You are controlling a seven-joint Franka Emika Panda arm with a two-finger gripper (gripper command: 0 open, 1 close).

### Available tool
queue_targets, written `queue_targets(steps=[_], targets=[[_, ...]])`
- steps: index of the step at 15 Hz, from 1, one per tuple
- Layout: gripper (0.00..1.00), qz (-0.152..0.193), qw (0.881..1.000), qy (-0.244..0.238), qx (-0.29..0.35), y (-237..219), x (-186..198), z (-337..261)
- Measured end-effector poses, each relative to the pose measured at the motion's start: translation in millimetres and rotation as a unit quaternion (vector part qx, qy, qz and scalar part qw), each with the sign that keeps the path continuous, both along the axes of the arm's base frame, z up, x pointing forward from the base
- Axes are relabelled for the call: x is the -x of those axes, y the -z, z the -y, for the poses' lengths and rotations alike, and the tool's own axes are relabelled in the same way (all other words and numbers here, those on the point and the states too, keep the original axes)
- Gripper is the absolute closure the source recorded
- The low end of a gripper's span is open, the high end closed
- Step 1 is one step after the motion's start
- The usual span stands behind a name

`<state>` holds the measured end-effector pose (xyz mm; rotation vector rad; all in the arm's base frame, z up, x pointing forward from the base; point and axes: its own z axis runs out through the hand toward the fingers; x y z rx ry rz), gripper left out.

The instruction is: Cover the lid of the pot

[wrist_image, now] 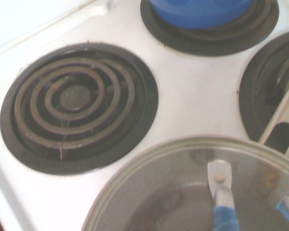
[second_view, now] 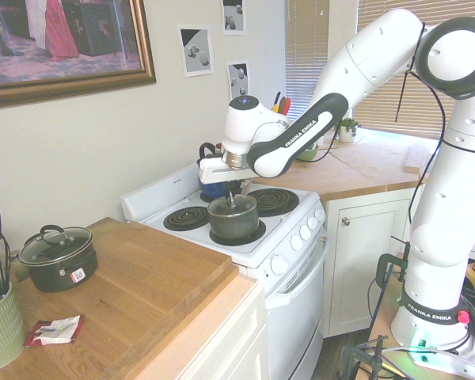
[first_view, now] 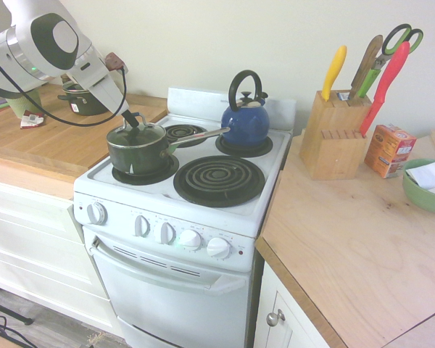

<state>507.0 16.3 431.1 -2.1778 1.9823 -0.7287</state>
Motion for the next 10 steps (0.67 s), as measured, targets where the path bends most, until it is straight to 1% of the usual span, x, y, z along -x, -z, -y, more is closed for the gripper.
queue_targets(steps=[6, 8, 10], targets=[[0.0, 0.004, 1.0, -0.003, -0.008, -11, 3, -1], [0.0, 0.01, 1.0, -0.002, -0.012, -21, 6, 1], [0.0, 0.013, 1.0, -0.009, -0.019, -41, 13, 1]])
